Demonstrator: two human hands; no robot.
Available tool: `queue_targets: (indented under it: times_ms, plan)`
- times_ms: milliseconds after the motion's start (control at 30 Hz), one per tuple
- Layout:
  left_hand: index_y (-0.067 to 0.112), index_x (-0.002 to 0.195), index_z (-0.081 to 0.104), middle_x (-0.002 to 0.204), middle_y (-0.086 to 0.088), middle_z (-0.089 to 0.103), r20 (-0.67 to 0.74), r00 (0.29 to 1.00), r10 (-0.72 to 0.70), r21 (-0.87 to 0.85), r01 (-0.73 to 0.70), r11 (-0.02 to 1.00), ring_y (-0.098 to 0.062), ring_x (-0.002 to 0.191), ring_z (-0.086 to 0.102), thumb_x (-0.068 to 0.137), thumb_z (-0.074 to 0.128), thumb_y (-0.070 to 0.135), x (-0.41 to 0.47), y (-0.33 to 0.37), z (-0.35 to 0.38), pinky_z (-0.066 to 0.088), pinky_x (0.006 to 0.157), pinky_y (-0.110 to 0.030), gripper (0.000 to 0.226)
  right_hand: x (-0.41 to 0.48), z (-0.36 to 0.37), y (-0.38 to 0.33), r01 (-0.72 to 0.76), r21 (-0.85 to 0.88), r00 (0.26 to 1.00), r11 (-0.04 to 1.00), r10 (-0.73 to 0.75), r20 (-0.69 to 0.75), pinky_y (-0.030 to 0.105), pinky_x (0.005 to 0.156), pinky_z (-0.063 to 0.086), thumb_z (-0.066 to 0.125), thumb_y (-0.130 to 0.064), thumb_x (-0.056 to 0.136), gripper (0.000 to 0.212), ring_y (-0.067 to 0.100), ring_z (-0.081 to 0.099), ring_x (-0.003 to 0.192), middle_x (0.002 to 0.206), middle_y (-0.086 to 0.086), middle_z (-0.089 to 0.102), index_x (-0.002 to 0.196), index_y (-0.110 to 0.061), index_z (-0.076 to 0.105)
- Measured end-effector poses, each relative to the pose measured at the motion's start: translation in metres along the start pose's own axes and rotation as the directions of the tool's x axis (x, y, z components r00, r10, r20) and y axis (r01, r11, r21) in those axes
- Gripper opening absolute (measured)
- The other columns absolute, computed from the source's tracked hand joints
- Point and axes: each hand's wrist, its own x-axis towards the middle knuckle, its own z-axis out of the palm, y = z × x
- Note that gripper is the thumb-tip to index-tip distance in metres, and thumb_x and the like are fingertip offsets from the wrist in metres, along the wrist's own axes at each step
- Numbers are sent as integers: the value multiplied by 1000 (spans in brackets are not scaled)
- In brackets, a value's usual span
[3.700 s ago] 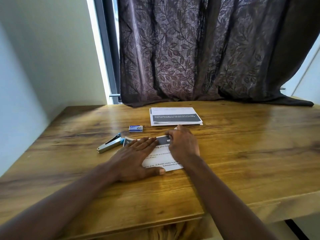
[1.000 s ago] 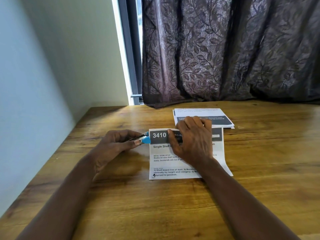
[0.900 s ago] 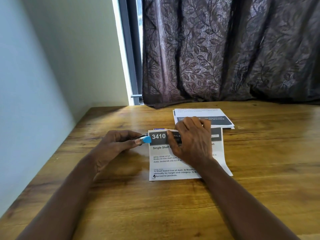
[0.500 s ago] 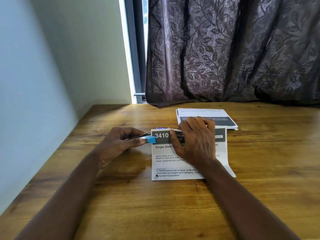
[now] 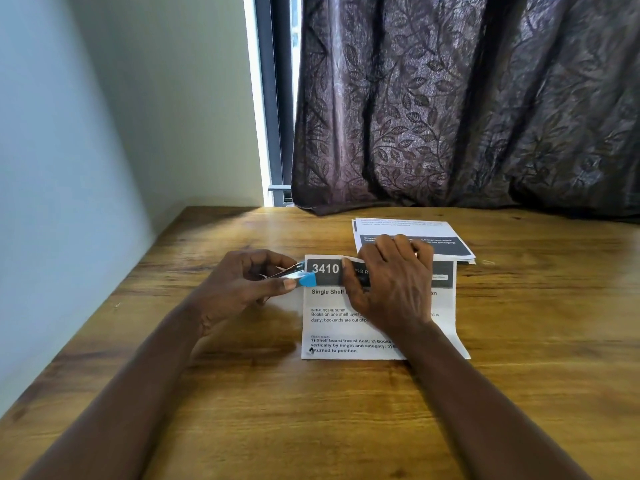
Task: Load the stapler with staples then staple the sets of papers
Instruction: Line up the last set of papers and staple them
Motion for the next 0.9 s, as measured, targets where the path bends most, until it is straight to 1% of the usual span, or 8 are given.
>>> queue_targets:
  times_ms: [100,200,267,333,500,733,833,900]
  plan:
    - [18,113,76,105,0,78,25,1000,4,28,-5,1000,-20,90,67,79,84,32,1,-2,3,51,76,-38,38,0,0,0,9,-1,1000,1000,-9,-19,44,85,38,56,-47,94,33,24,54,82,82,4,58,85,-16,63]
    - [18,113,76,108,-1,78,49,999,-11,48,9,999,-21,94,70,78,78,36,0,-2,6,52,79,-38,40,0,-1,-1,22,4,999,1000,-22,-37,44,84,37,56,-46,94,32,24,53,80,80,3,56,83,-16,62]
    - [16,113,76,105,-2,79,52,999,6,32,-8,999,-14,84,68,81,78,34,0,-1,7,51,74,-32,37,0,-1,-2,32,4,999,999,-32,-24,43,84,37,56,-46,94,32,24,53,80,80,2,56,83,-16,61]
    - [13,111,76,97,-7,78,46,999,26,24,-27,999,-11,71,58,87,77,30,1,-1,9,45,65,-29,29,0,0,-2,40,3,999,999,-40,-19,43,83,37,56,-47,94,33,23,52,80,80,2,56,84,-16,61]
    - [6,98,79,89,-2,79,13,998,69,83,-70,994,-2,62,54,96,67,17,6,-5,11,41,57,-18,16,0,-1,-2,49,19,998,999,-49,-25,43,84,37,57,-46,94,31,23,53,81,81,2,56,84,-17,60]
    - [0,100,78,87,10,79,-66,986,151,120,-142,982,5,69,64,98,63,7,11,-6,12,45,59,-9,16,-1,-1,-2,67,18,998,998,-67,-4,43,85,37,57,-47,94,31,23,53,82,82,2,57,85,-17,61]
    - [5,97,79,94,2,80,-54,988,142,126,-134,983,5,76,67,97,64,6,12,-5,11,48,62,-9,15,-1,0,-3,68,22,998,997,-68,1,43,86,37,56,-48,94,33,23,54,82,83,2,58,85,-17,61]
    - [11,96,79,99,-1,80,-28,990,135,105,-131,986,-3,90,71,96,66,8,13,-6,8,54,72,-15,13,0,0,-2,78,22,997,997,-78,11,43,85,37,55,-48,94,33,23,54,83,84,3,58,85,-17,61]
